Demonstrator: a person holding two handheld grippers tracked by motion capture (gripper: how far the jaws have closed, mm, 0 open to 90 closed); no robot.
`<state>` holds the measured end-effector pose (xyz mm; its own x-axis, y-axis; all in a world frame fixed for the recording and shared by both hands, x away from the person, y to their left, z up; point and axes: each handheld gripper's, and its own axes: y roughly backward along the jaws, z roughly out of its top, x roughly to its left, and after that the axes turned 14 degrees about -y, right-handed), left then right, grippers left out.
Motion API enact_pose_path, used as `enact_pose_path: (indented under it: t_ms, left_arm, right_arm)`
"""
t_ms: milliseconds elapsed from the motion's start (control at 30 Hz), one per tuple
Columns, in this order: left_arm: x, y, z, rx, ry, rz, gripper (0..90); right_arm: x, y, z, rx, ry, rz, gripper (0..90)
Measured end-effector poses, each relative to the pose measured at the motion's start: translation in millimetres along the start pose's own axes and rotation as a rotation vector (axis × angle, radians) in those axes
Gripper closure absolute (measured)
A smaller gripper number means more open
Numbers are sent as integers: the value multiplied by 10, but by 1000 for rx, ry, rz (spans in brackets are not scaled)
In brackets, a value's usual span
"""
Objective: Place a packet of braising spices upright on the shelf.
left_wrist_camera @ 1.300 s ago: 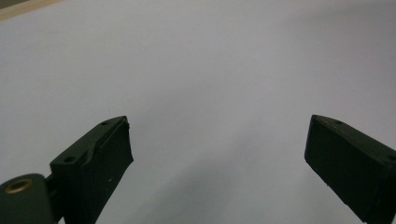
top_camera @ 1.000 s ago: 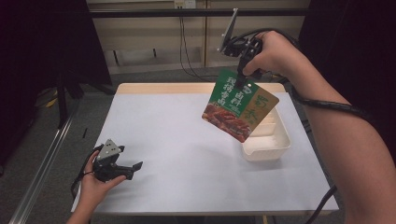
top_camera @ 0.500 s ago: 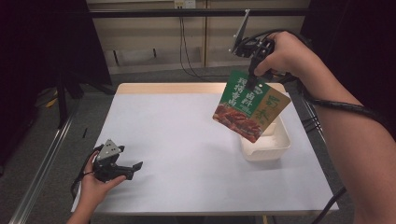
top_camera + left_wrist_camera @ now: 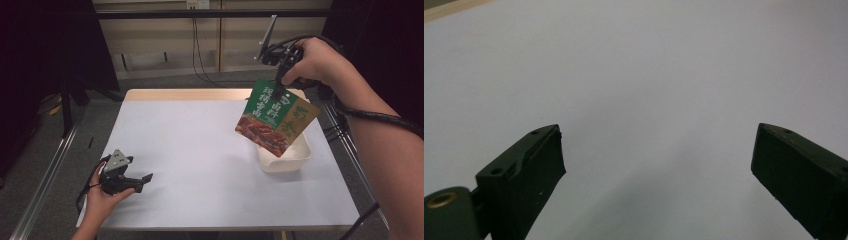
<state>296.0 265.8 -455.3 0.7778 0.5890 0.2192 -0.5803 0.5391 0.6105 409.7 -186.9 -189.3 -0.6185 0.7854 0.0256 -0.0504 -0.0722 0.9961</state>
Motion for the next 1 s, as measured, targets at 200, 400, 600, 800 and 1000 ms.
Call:
enact_pose_path:
  t_ms: [200,400,600,800,1000]
  left_arm:
    - [1,0,2,-4,-3,6,67]
    - [6,-2,3,-6,-6,8,67]
    - [1,-3,6,-8,-5,9,67]
    - [-7,-10,7,-7,-1,10,67]
    - [-18,-17,7,-10,8,10,67]
  right_arm:
    - [-47,-23,-49,5,-15,2,900]
    - [-88,-34,-100,17,-17,-3,900]
    - [-127,-45,-151,25,-27,-3,900]
    - [-164,-48,-191,28,-34,-6,900]
    - [-209,-84,-238,36,-47,-5,900]
